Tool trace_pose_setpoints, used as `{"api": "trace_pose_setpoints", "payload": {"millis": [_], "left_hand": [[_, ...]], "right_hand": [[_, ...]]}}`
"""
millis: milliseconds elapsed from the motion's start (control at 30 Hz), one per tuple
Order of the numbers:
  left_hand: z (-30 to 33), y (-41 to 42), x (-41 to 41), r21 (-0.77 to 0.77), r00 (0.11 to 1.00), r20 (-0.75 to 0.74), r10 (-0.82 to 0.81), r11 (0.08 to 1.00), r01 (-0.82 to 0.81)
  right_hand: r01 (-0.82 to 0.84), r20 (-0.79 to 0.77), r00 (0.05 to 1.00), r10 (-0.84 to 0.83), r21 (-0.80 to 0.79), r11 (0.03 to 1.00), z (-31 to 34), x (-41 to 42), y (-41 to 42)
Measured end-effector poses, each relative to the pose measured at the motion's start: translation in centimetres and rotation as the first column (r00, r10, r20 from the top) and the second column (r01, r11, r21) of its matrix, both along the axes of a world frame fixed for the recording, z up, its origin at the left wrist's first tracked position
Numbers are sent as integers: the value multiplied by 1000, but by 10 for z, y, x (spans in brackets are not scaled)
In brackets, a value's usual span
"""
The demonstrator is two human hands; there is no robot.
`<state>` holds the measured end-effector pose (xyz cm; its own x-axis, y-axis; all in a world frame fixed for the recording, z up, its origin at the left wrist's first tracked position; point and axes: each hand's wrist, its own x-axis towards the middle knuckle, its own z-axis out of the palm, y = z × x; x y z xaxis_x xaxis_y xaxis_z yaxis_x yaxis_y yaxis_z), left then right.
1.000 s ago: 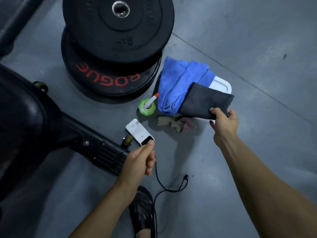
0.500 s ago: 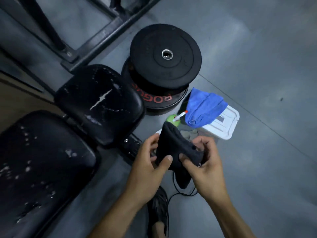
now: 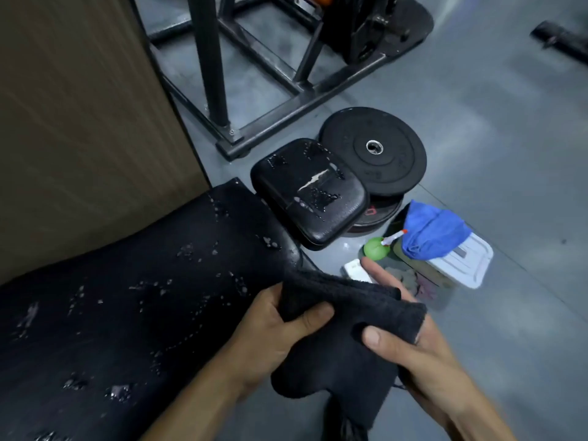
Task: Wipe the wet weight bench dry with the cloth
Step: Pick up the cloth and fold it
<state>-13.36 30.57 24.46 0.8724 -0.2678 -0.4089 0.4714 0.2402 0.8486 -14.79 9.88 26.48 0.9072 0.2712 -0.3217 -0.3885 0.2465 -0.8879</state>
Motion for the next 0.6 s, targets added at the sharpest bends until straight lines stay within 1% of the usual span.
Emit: {"api": "trace_pose_setpoints", "payload": {"millis": [67, 133, 167, 233, 267, 300, 333, 400, 433, 500, 567, 600], "left_hand": [[-8, 8, 6, 0, 999, 34, -4, 1000, 4], [-22, 12, 17, -3, 998, 60, -16, 1000, 16], [-29, 13, 23, -6, 997, 76, -25, 1000, 26], [-41, 14, 35, -3, 991, 121, -55, 998, 55], [-46, 14, 40, 4, 988, 144, -53, 999, 53], [-52, 15, 45, 10, 985, 167, -36, 999, 35], [-58, 16, 49, 9, 981, 194, -6, 1000, 5], [-70, 17, 55, 2, 965, 257, 50, 999, -52], [-77, 17, 57, 7, 953, 295, 63, 998, -69], [-85, 14, 59, 51, 921, 383, 70, 994, -97], [-91, 11, 61, 125, 866, 497, 52, 983, -131], [-92, 11, 62, 161, 837, 547, 28, 977, -138]], "right_hand": [[-72, -49, 996, 81, 161, 984, -27, 8, 8], [-79, -95, 989, 112, 296, 952, -55, 19, 10], [-103, -93, 985, 144, 352, 930, -65, 27, 12], [-157, -16, 983, 180, 424, 892, -87, 40, 17], [-128, -4, 990, 144, 441, 888, -97, 46, 15], [-103, -18, 992, 123, 444, 890, -104, 53, 12], [-116, -6, 991, 134, 470, 875, -112, 58, 12], [-140, 11, 987, 161, 552, 822, -127, 64, 12], [-136, 3, 987, 162, 563, 815, -133, 65, 13], [-124, -22, 987, 156, 510, 852, -149, 71, 22], [-93, 3, 995, 98, 366, 926, -164, 72, 29], [-89, 30, 996, 84, 366, 926, -170, 74, 29]]}}
